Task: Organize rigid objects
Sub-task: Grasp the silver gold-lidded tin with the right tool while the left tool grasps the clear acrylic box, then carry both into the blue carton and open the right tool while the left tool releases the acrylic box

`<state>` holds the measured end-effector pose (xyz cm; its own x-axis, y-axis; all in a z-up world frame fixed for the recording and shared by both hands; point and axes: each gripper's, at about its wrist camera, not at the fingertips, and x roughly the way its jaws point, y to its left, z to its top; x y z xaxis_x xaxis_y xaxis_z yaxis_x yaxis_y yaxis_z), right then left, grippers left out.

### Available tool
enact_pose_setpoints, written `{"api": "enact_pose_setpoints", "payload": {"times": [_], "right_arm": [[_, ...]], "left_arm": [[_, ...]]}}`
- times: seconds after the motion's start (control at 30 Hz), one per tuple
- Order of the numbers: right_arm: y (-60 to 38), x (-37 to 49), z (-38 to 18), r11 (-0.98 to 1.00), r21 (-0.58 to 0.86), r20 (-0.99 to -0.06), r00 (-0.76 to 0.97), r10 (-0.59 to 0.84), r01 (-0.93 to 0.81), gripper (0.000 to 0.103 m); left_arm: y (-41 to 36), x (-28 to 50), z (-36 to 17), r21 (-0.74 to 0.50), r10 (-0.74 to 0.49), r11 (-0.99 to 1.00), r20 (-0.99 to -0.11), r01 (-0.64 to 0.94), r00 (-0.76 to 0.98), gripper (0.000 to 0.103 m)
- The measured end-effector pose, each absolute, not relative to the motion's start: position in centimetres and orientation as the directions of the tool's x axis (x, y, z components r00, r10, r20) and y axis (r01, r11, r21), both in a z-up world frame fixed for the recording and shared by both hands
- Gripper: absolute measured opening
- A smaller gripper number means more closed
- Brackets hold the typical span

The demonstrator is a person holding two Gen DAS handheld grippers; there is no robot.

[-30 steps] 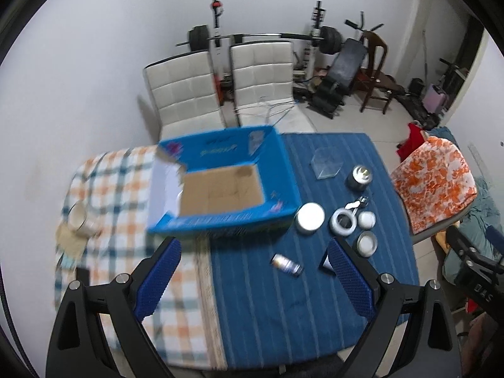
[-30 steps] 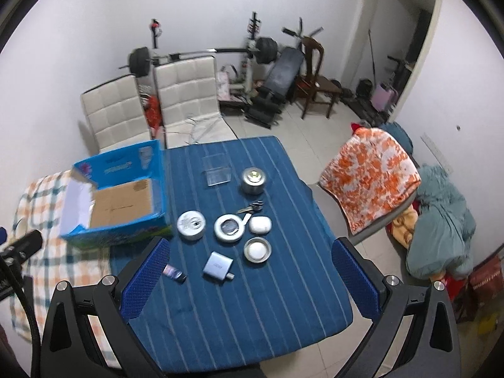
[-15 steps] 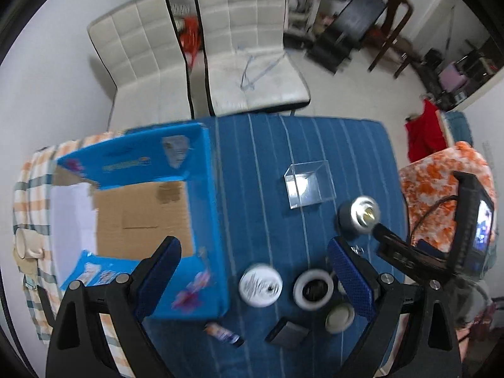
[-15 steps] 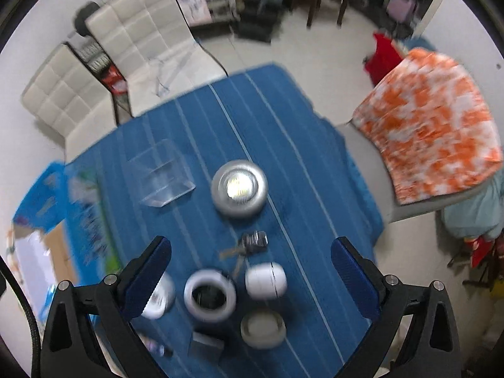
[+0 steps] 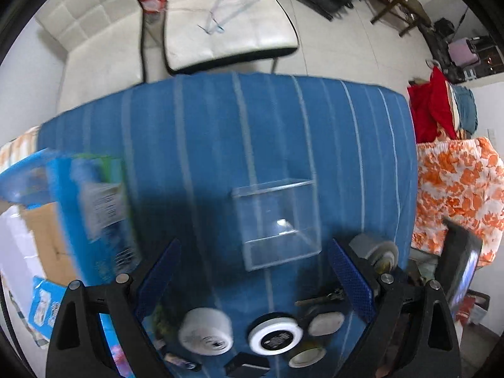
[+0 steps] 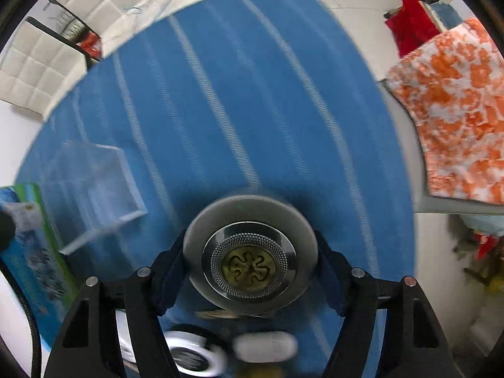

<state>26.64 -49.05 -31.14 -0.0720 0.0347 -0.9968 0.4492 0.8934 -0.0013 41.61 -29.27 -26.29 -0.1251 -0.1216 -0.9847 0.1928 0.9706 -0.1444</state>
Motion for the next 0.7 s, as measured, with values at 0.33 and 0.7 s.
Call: {"api": "enact_pose_setpoints", "payload": {"times": [0.33, 0.7], "right_arm": [[-50.7, 26.2, -31.2, 0.896, 0.001, -0.993, -0.108, 0.054, 0.445, 0.075], [-49.3, 26.3, -30.8, 0.917, -0.051, -0.994, -0.106, -0.009, 0.396, 0.073]], "left_arm": [[-33.6, 43.3, -32.4, -0.087, -0.027, 0.954, -0.978, 0.285, -0.209, 0.095], [-31.3, 42.6, -31.4, -0.083, -0.051, 0.958, -0.991, 0.275, -0.122, 0.066]]}}
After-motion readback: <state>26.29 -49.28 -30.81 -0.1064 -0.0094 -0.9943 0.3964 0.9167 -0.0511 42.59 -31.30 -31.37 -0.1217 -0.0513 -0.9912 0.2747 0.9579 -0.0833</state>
